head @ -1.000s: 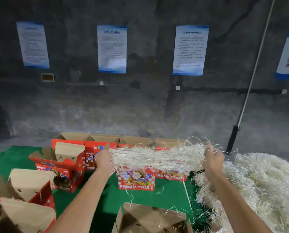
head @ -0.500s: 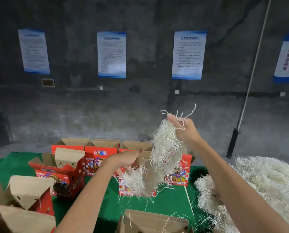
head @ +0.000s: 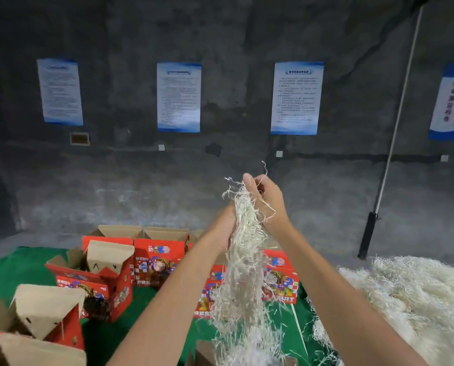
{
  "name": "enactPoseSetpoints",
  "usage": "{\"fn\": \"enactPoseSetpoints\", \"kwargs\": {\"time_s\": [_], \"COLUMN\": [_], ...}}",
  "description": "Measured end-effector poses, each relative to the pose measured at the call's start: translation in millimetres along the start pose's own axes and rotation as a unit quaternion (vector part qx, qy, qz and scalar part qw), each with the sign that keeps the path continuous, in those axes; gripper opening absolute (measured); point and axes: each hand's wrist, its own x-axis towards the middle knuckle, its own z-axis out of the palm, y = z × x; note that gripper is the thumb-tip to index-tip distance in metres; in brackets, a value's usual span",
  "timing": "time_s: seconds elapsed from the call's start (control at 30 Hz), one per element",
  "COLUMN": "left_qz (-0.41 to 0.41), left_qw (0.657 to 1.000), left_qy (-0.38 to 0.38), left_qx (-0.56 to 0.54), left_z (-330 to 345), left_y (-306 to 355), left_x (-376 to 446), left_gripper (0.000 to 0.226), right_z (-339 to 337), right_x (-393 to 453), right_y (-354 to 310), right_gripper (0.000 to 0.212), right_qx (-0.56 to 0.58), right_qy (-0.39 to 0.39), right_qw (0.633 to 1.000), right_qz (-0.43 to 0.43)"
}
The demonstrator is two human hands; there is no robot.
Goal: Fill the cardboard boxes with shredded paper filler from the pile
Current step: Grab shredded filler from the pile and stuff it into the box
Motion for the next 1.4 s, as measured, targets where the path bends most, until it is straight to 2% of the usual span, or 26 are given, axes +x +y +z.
{"fn": "enactPoseSetpoints", "kwargs": {"time_s": [0.07,0.1,0.17,0.2,0.27,0.33,0.4,0.43,0.5,0.6,0.7,0.83,0.97,1.07,1.13,1.23,1.4], "left_qz": [0.053,0.082,0.123,0.126,0.109,0.085,0.100,0.123,0.168,0.197,0.192,0.201,0.203,0.176,0.195,0.241,0.209], "left_qw": [0.989,0.976,0.953,0.949,0.964,0.982,0.982,0.977,0.955,0.927,0.933,0.927,0.937,0.930,0.914,0.921,0.910], "left_qy": [0.135,0.201,0.277,0.287,0.239,0.165,0.138,0.142,0.188,0.254,0.262,0.299,0.226,0.290,0.313,0.227,0.316], "left_qx": [-0.002,0.001,0.024,0.037,0.041,0.037,0.077,0.105,0.158,0.191,0.156,0.108,0.172,0.140,0.167,0.205,0.171], "left_z": [-2.9,-4.3,-3.9,-0.1,12.0,22.0,24.7,26.2,30.7,37.7,14.8,-10.2,10.5,-23.1,-29.1,-0.6,-43.6], "left_y": [-1.7,-0.2,-1.5,-3.6,-11.1,-13.5,-11.0,-10.1,-13.8,-25.5,-14.6,1.8,-21.2,-0.8,3.5,-12.4,6.4], "left_x": [6.5,7.0,4.9,2.5,-1.6,-5.7,-6.0,-6.5,-3.5,1.5,5.7,9.0,2.2,1.6,3.5,1.9,11.1], "left_gripper": [0.022,0.019,0.027,0.027,0.019,0.017,0.038,0.050,0.054,0.061,0.051,0.054,0.053,0.056,0.058,0.061,0.056], "right_z": [-6.3,-10.9,-16.4,-15.5,-10.4,-11.2,-18.0,-20.5,-19.2,-9.1,-23.0,-30.0,-7.0,-37.8,-42.7,-19.5,-60.0], "right_x": [-4.1,-5.3,-8.8,-12.1,-19.7,-22.8,-21.0,-19.3,-16.5,-15.6,-18.0,-17.6,-13.5,-5.1,-5.9,-9.7,-4.2], "right_y": [8.9,13.4,20.6,22.5,28.8,33.2,33.4,32.7,31.7,33.5,36.5,40.2,33.3,40.5,42.4,39.2,51.4], "right_gripper": [0.051,0.056,0.072,0.076,0.072,0.068,0.063,0.060,0.055,0.040,0.053,0.053,0.059,0.055,0.053,0.055,0.052], "right_qx": [-0.046,-0.057,-0.052,-0.053,-0.093,-0.140,-0.158,-0.162,-0.175,-0.188,-0.224,-0.196,-0.175,-0.173,-0.166,-0.162,-0.168], "right_qy": [0.057,0.083,0.090,0.068,0.035,0.067,0.124,0.150,0.165,0.116,0.121,0.168,0.151,0.176,0.202,0.192,0.210], "right_qw": [0.997,0.993,0.987,0.986,0.984,0.979,0.973,0.968,0.961,0.965,0.965,0.963,0.969,0.961,0.955,0.958,0.954], "right_qz": [0.037,0.066,0.126,0.143,0.148,0.129,0.115,0.118,0.133,0.143,0.070,0.072,0.082,0.129,0.140,0.136,0.131]}}
